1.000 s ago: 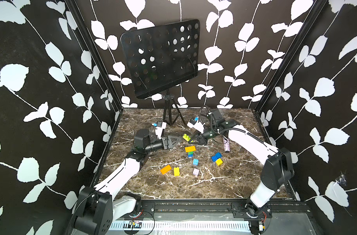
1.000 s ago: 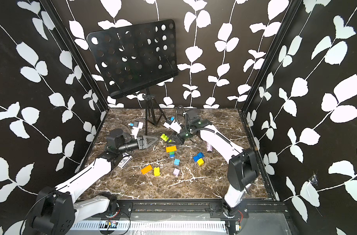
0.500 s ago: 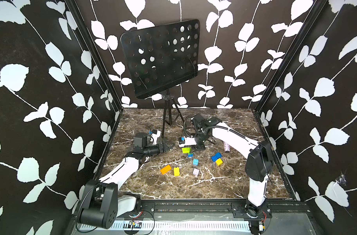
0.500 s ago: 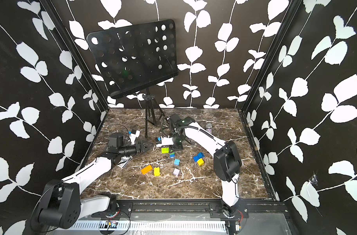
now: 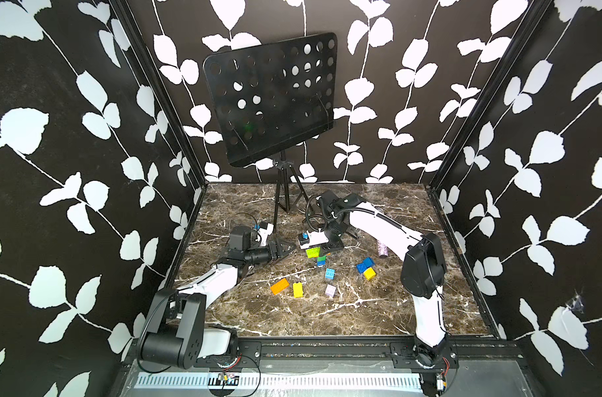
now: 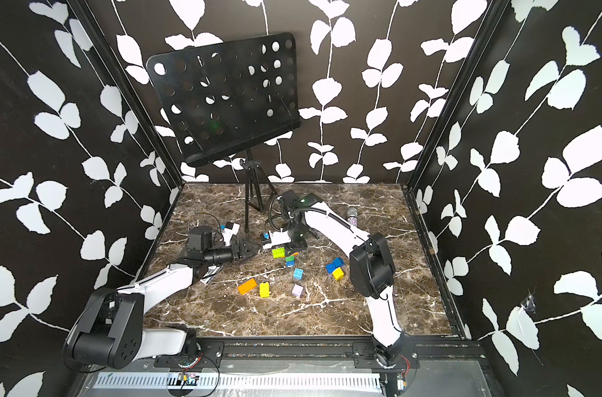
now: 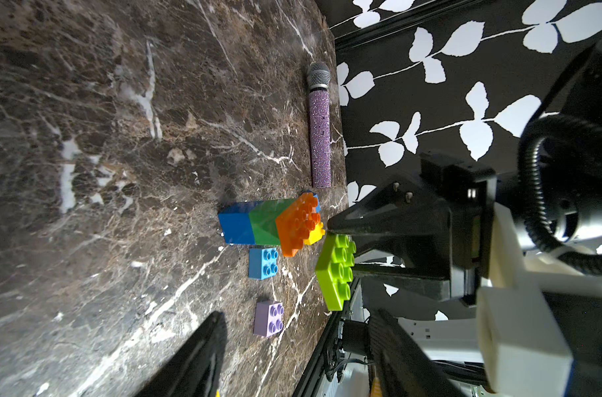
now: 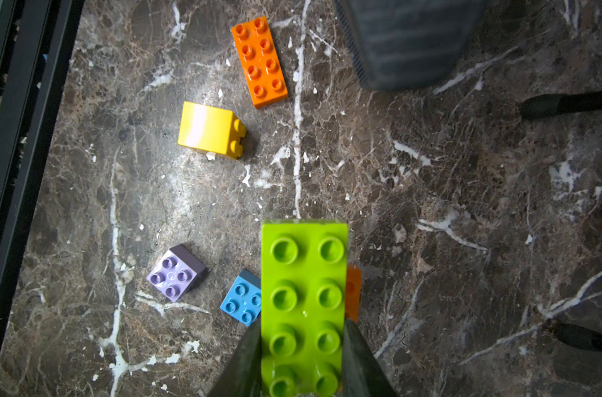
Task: Assemble a fork with lego
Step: Assemble the lego brick with the lego brick.
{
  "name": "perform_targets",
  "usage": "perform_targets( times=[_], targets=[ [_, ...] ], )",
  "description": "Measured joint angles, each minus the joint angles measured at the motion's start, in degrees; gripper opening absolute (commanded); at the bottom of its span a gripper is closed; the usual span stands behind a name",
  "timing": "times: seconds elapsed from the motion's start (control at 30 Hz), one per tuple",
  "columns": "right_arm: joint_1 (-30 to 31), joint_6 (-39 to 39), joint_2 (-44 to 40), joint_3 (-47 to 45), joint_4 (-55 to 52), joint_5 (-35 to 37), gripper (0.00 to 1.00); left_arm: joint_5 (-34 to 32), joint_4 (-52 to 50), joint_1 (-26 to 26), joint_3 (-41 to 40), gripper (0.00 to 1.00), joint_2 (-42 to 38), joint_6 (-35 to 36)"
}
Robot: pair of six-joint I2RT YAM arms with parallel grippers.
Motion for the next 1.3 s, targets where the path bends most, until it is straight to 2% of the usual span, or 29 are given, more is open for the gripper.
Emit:
perform_targets(
  times=[0.27,0.5,0.63,1.3],
  targets=[
    [0.3,4.7,0.4,-0.2,2.0,1.2,0.34,-0.3,2.4,-0.6,-0.1,0.66,2.9,-0.7],
    [0.3,7.1,0.4,-1.7,4.0,2.9,0.35,0.2,14.7,-4.7,-1.0,0.63,10.1,-6.4],
    [0.3,7.7,0.5,-2.5,4.8,3.6,0.36,0.2,18.3,-5.3,-1.9,0.63,11.3,-8.5],
    [0.3,8.4,1.8,-3.5,5.8,3.7,0.37,-0.4,21.7,-8.2,-1.8,0.66,14.4,-9.1]
  ],
)
